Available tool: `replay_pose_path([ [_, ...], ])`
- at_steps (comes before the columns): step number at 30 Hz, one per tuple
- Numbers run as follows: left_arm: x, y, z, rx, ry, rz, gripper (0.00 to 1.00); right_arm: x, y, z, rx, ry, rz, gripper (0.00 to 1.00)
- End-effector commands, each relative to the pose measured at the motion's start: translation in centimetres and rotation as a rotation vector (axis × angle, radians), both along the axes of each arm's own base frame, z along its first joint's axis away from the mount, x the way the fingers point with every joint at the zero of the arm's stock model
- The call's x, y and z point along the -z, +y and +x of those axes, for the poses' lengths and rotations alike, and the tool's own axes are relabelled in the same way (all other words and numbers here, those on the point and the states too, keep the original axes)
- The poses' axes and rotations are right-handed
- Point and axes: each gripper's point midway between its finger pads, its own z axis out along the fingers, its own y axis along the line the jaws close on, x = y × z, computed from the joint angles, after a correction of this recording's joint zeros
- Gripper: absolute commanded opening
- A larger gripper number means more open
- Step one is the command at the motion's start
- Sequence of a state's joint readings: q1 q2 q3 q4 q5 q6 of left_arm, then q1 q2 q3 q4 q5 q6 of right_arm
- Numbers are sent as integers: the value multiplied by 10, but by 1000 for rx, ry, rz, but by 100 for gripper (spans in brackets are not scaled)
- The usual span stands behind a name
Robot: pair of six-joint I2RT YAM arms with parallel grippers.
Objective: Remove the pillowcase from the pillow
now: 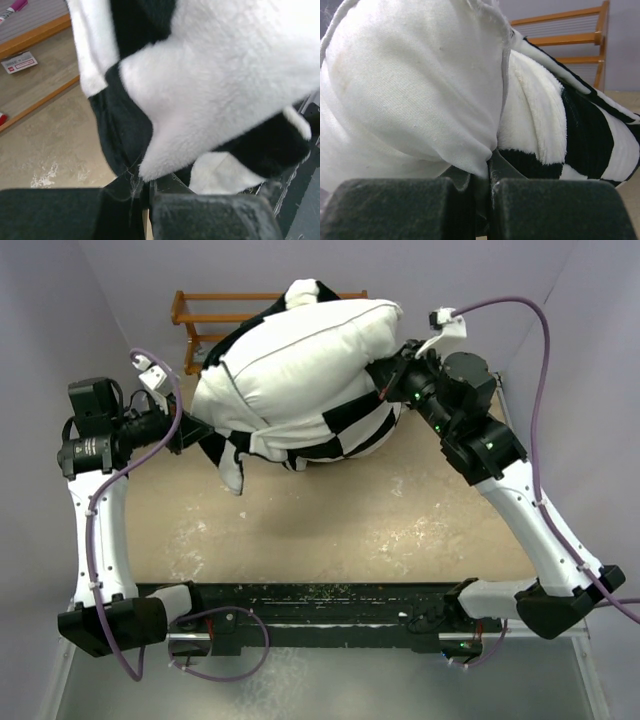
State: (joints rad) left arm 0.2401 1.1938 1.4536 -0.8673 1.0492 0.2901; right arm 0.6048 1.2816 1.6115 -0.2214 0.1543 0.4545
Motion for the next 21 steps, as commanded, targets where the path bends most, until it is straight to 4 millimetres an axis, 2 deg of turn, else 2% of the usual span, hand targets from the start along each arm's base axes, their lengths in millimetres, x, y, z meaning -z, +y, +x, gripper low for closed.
replay_pose_path([
  [1, -10, 0, 7, -34, -72, -23, 0, -46, -43, 17, 87, -91, 154, 0],
  [6, 44, 32, 38, -207, 24, 71, 0, -44, -75, 38, 108, -51, 237, 0],
  [9, 81, 38, 47, -230, 97, 117, 0, -38, -90, 47, 125, -27, 268, 0],
  [14, 136, 22, 46, -204, 179, 208, 0, -30, -106, 53, 133, -3, 325, 0],
  [17, 149, 5, 43, -182, 177, 221, 0, -26, -102, 54, 106, 9, 341, 0],
  [18, 146, 0, 43, -169, 170, 209, 6, -26, -101, 54, 95, 12, 344, 0],
  [19, 139, -4, 43, -154, 158, 196, 22, -25, -99, 53, 86, 14, 344, 0],
  [21, 111, -8, 42, -127, 114, 183, 69, -23, -99, 51, 81, 17, 342, 0],
])
